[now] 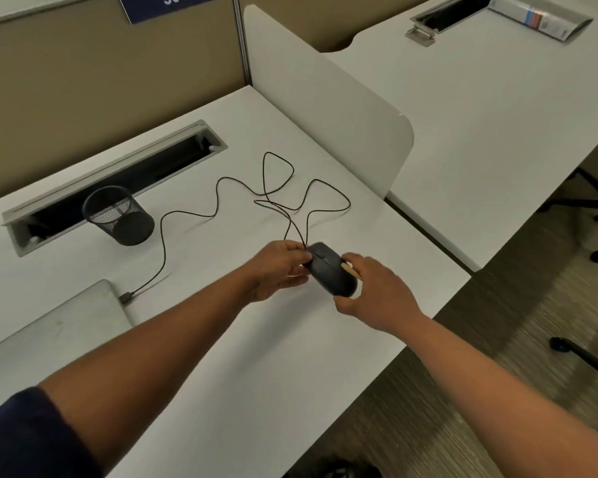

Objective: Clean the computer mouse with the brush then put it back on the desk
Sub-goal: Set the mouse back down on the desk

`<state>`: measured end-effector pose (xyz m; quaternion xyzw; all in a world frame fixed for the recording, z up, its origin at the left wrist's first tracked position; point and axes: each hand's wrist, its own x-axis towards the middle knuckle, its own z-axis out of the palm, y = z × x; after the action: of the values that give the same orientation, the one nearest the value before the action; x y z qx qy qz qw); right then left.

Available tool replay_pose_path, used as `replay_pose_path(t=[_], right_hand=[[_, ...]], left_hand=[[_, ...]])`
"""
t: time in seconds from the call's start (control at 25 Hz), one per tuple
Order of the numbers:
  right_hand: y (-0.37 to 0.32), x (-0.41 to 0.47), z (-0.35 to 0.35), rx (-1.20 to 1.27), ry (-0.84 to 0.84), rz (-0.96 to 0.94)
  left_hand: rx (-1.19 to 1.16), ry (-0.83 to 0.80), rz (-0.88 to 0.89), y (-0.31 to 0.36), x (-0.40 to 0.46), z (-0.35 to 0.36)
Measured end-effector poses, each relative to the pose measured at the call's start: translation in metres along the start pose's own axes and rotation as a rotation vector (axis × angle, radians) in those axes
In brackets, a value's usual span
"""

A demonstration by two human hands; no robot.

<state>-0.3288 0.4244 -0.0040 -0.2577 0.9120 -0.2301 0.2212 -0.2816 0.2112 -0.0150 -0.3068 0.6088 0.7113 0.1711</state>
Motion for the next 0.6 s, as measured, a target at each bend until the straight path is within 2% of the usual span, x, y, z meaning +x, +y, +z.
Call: replay_pose_path(t=[0.16,0.32,0.6], right_hand=[[0.013,-0.001,0.013,-0.032,-0.017,0.047],[0.018,0.006,0.021,-0.056,0.002,0.07],[0.017,0.02,0.032,-0.12,0.028,0.05]], left_hand=[[0.209,0.048,0.004,-0.013,0.013,0.01],[0.328,0.161,0.094,-0.012,0.023,0.015],[0.444,0.28,0.177,-0.011,0.037,0.011]])
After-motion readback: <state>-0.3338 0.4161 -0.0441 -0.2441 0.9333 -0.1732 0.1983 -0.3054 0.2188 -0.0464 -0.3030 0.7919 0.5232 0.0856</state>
